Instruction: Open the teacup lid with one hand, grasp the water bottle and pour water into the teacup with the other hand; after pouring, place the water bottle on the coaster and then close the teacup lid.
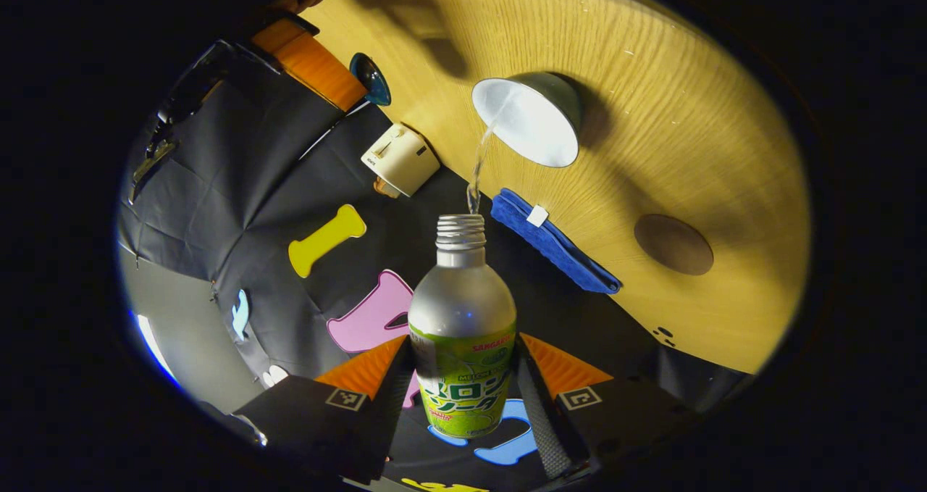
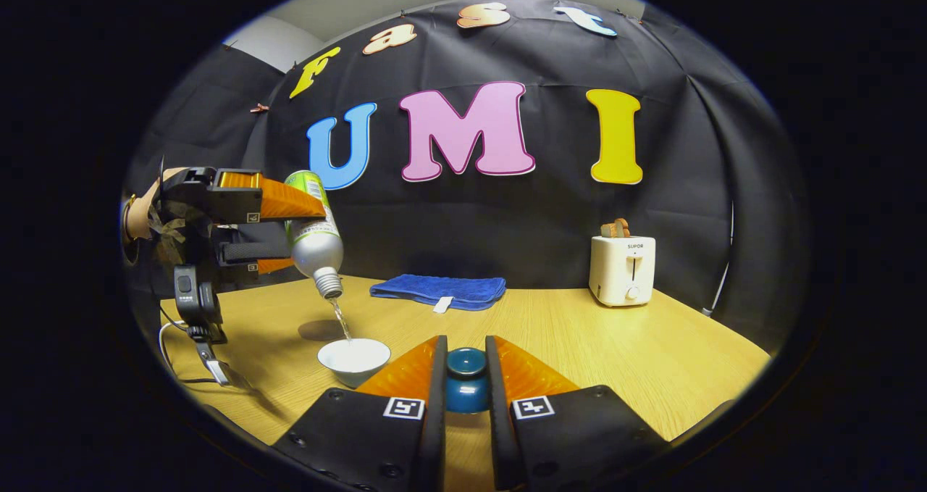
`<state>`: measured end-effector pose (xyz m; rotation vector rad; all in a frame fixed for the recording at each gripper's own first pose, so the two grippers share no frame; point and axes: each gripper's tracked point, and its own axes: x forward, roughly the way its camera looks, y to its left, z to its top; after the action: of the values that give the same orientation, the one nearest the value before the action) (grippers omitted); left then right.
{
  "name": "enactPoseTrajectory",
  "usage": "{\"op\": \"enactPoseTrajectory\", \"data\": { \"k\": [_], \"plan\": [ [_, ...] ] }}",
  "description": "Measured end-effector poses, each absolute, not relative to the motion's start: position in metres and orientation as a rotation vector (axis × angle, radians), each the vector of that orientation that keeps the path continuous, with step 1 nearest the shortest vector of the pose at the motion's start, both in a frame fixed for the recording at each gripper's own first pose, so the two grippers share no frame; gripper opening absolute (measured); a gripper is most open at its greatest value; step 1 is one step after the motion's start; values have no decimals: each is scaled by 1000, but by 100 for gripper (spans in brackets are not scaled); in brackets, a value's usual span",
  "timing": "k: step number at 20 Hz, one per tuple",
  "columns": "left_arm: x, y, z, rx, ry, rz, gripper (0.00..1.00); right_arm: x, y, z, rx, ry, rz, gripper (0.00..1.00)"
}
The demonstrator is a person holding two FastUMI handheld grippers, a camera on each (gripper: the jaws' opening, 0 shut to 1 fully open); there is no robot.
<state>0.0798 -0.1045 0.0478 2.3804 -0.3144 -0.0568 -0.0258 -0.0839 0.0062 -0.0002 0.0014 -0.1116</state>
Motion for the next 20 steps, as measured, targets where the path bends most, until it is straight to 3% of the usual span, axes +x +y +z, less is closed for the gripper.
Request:
{"op": "enactPoseTrajectory", "data": {
  "k": [5,8,11,14,20],
  "plan": [
    [79,-107,43,2357,-307,-75,81,-26,-84,6,-1,1,-112,29],
    [83,-99,22,2198,-230,-152,81,-26,-84,6,-1,1,-112,29],
    [92,-99,-3,1867,-140,-254,81,-26,-85,6,-1,1,-117,29],
    [90,-99,-15,1509,-70,-277,81,-26,-85,6,-1,1,-117,29],
    [85,-113,6,778,-27,-347,80,-26,-85,6,-1,1,-117,29]
  ]
}}
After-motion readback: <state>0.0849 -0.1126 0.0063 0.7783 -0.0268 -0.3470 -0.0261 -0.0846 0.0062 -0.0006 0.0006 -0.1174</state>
